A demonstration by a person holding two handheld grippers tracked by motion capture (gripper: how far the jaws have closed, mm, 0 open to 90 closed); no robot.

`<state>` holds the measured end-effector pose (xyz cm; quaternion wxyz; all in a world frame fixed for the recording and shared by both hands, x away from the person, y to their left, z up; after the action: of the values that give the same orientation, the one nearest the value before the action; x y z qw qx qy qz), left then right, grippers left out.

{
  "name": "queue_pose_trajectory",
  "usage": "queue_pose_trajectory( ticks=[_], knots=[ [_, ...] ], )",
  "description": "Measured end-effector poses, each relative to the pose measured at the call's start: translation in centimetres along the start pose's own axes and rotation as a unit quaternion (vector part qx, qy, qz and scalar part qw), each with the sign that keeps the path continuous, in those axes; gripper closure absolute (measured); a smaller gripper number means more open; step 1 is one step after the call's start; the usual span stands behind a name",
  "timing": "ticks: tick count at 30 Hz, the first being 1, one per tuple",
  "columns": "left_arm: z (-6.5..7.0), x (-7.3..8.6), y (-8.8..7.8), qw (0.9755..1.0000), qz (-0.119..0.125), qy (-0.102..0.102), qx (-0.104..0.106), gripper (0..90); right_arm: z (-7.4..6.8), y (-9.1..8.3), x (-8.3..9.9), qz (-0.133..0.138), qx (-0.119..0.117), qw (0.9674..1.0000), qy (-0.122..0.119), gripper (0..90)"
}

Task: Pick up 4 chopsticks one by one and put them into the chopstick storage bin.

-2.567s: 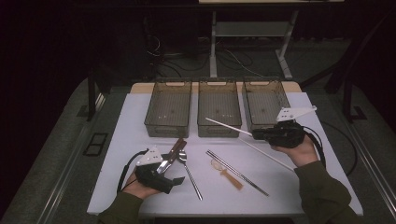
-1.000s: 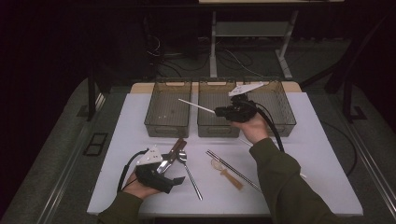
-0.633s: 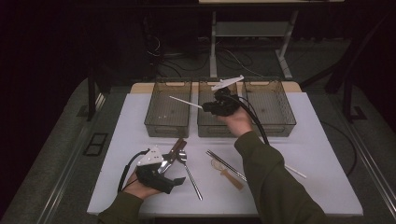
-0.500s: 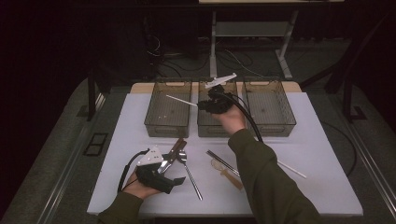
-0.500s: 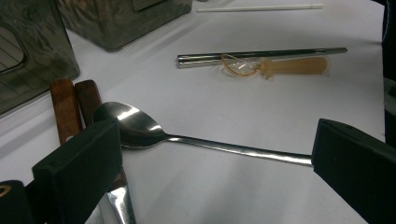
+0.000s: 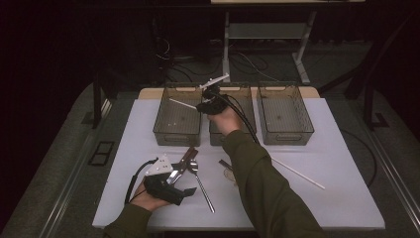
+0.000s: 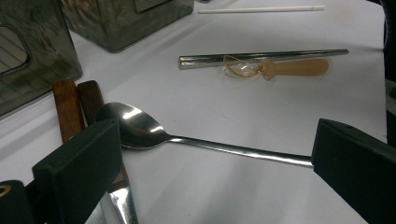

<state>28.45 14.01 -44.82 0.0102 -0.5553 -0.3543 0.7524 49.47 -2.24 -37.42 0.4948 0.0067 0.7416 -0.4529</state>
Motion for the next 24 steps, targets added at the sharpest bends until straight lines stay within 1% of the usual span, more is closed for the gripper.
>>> queue_pose_trajectory(
  ticks=[4,11,14,17,21,22,24],
  knots=[
    [0.0,0.0,0.0,1.0,0.001,0.002,0.0,0.4,-0.2,0.9,-0.6,-0.007,0.009,0.9999,0.004,83.7],
    [0.0,-0.1,0.0,1.0,0.003,0.002,0.0,0.4,-0.8,2.3,-1.3,-0.021,0.029,0.9993,0.002,83.7],
    [0.0,-0.1,0.0,1.0,0.005,0.003,0.0,0.5,-0.9,2.5,-1.6,-0.021,0.035,0.9991,0.011,83.7],
    [-0.1,-0.2,0.1,1.0,0.005,0.003,0.001,0.5,-1.2,2.8,-1.8,-0.019,0.037,0.9991,0.009,83.6],
    [-0.1,-0.2,0.1,1.0,0.004,0.005,0.002,0.5,-1.5,3.4,-1.8,-0.024,0.038,0.999,0.007,83.6],
    [-0.1,-0.2,0.1,1.0,0.005,0.005,0.002,0.5,-1.6,3.5,-1.8,-0.025,0.034,0.9991,0.009,83.6],
    [-0.1,-0.2,0.1,1.0,0.005,0.004,0.002,0.5,-1.8,3.7,-1.7,-0.027,0.032,0.9991,0.002,83.2]
  ],
)
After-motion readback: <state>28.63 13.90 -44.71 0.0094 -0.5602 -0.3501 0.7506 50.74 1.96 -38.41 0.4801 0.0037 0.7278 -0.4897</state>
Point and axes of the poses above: each handheld gripper's, and its own axes: y roughly forward along the jaws, x roughly out of its underside, z roughly to its right, the point moved 3 cm from there along y, roughly forward along the jaws, and after that the axes turned 1 degree about -z, right-handed, at the moved point
